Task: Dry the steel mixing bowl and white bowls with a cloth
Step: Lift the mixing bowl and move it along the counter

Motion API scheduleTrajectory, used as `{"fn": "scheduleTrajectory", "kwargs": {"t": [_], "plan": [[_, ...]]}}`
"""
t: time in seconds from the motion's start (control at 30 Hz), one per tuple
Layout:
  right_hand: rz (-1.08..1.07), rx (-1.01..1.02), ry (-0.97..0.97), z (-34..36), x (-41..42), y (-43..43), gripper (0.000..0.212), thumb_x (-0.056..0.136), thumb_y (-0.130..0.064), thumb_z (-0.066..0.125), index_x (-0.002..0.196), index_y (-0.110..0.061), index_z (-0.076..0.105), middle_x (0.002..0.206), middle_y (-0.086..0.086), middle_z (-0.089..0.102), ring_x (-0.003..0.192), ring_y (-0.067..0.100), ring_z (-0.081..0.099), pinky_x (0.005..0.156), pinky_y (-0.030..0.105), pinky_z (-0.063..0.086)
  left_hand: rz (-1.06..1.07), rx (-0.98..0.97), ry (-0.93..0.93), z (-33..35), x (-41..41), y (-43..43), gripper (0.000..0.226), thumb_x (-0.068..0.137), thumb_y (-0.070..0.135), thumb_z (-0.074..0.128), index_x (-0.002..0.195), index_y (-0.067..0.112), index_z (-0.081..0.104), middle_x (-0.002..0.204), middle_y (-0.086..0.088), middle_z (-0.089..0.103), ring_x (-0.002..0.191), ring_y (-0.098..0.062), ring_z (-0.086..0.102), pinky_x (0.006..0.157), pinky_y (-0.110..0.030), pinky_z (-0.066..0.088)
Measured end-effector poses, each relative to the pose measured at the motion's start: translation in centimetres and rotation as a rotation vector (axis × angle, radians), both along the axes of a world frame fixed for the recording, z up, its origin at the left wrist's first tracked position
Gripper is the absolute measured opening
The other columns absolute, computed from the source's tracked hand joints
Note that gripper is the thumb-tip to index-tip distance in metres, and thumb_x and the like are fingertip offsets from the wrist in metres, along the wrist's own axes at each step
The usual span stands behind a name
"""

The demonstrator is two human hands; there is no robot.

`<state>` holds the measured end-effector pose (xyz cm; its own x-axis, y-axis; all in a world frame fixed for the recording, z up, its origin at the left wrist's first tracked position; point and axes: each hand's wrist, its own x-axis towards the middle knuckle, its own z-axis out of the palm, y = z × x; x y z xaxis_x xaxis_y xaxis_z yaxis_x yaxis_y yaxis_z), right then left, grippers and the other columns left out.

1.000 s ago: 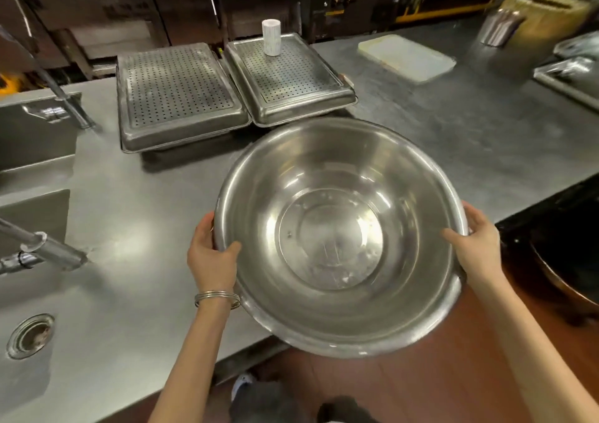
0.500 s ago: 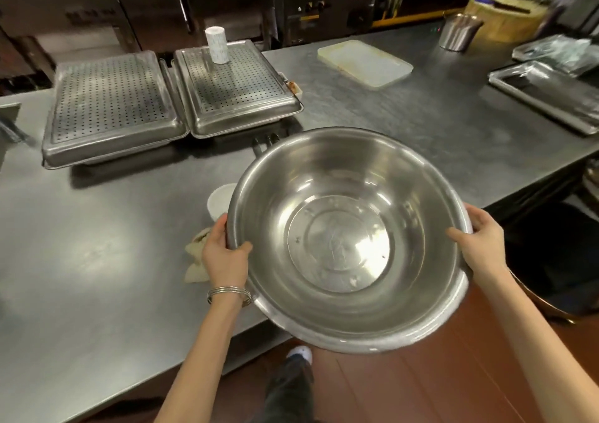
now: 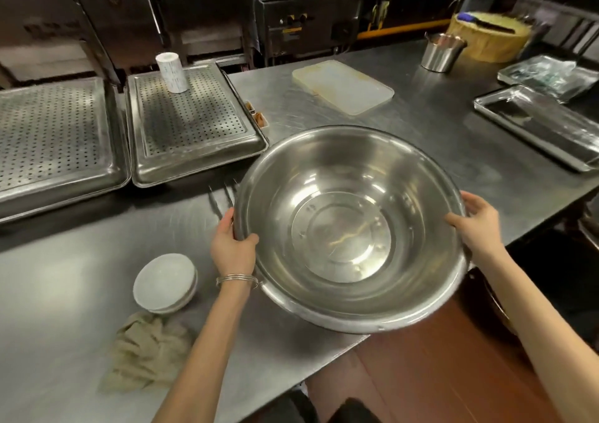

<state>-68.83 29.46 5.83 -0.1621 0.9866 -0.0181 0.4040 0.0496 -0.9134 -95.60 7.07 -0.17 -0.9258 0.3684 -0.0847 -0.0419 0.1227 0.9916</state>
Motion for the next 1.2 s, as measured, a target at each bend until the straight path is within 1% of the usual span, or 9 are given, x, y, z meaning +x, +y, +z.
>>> {"fn": "scheduleTrajectory", "kwargs": {"t": [0.13,0.2,0.27,0.4,0.53,0.67,0.87,1.1,1.2], "plan": [[0.037,0.006,0.033,0.0,-1.0,6.5,0.047,0.073,0.016,0.058,0.118,-0.001,0.056,0.105,0.009,0.060,0.088,0.016,0.060,0.071,0.020,0.048,0.003,0.024,-0.027,-0.4,-1.0,6.1,0.069,0.070,-0.014,0.062,0.133,0.008,0.046,0.129,-0.007,0.057,0.113,-0.015,0.056,0.101,-0.036,0.045],[0.056,0.019,0.039,-0.4,-1.8,10.1,0.044,0.073,0.018,0.056,0.114,0.000,0.058,0.103,0.010,0.062,0.074,0.003,0.062,0.062,0.008,0.049,0.011,0.024,-0.029,-0.4,-1.4,9.1,0.068,0.070,-0.016,0.060,0.133,0.005,0.046,0.127,-0.006,0.056,0.111,-0.013,0.055,0.101,-0.033,0.043],[0.072,0.024,0.033,-1.2,-2.6,15.0,0.043,0.072,0.017,0.056,0.112,0.001,0.059,0.103,0.011,0.063,0.068,-0.005,0.062,0.067,0.010,0.052,0.043,0.012,-0.018,-0.8,-1.7,12.7,0.068,0.071,-0.016,0.061,0.134,0.003,0.043,0.130,-0.009,0.053,0.113,-0.012,0.051,0.103,-0.033,0.041],[0.126,0.005,-0.001,-2.8,-5.1,22.4,0.047,0.072,0.011,0.059,0.116,-0.003,0.057,0.106,0.011,0.065,0.092,0.020,0.062,0.090,0.041,0.051,0.106,-0.031,0.000,-1.5,-2.4,18.2,0.067,0.073,-0.014,0.062,0.135,0.001,0.040,0.135,-0.013,0.049,0.117,-0.011,0.047,0.102,-0.026,0.038],[0.245,-0.013,-0.054,-4.2,-8.7,29.5,0.047,0.071,0.007,0.064,0.116,-0.003,0.057,0.108,0.009,0.064,0.096,0.022,0.062,0.092,0.042,0.050,0.200,-0.038,-0.022,-2.1,-2.8,23.2,0.066,0.074,-0.013,0.060,0.135,0.004,0.041,0.131,-0.007,0.052,0.114,-0.010,0.050,0.099,-0.025,0.039],[0.321,-0.036,-0.076,-5.9,-11.8,34.5,0.035,0.070,0.005,0.063,0.099,-0.014,0.060,0.097,0.007,0.065,0.091,0.027,0.064,0.088,0.048,0.051,0.260,-0.102,-0.029,-3.1,-4.0,26.8,0.067,0.075,-0.012,0.060,0.137,0.006,0.040,0.131,-0.004,0.052,0.117,-0.013,0.051,0.101,-0.030,0.042],[0.379,-0.069,-0.024,-6.8,-15.4,38.1,0.038,0.075,0.013,0.056,0.110,-0.003,0.057,0.097,0.006,0.059,0.086,0.020,0.057,0.080,0.031,0.046,0.317,-0.249,0.032,-4.4,-5.5,29.8,0.063,0.076,-0.005,0.061,0.134,0.014,0.046,0.108,0.006,0.058,0.090,-0.008,0.056,0.080,-0.022,0.044],[0.428,-0.119,-0.040,-10.0,-18.3,39.6,0.044,0.072,0.012,0.059,0.114,0.000,0.056,0.103,0.014,0.063,0.093,0.029,0.061,0.079,0.031,0.047,0.400,-0.256,-0.026,-5.5,-6.8,30.4,0.063,0.076,-0.009,0.058,0.134,0.011,0.044,0.124,-0.007,0.058,0.104,-0.016,0.056,0.092,-0.026,0.044],[0.447,-0.114,-0.046,-11.4,-19.1,39.7,0.049,0.071,0.012,0.060,0.118,-0.001,0.055,0.111,0.018,0.063,0.101,0.032,0.060,0.091,0.039,0.049,0.405,-0.269,-0.014,-6.0,-7.3,30.0,0.064,0.077,-0.009,0.059,0.136,0.010,0.042,0.129,-0.009,0.055,0.116,-0.023,0.054,0.099,-0.032,0.043]]}}
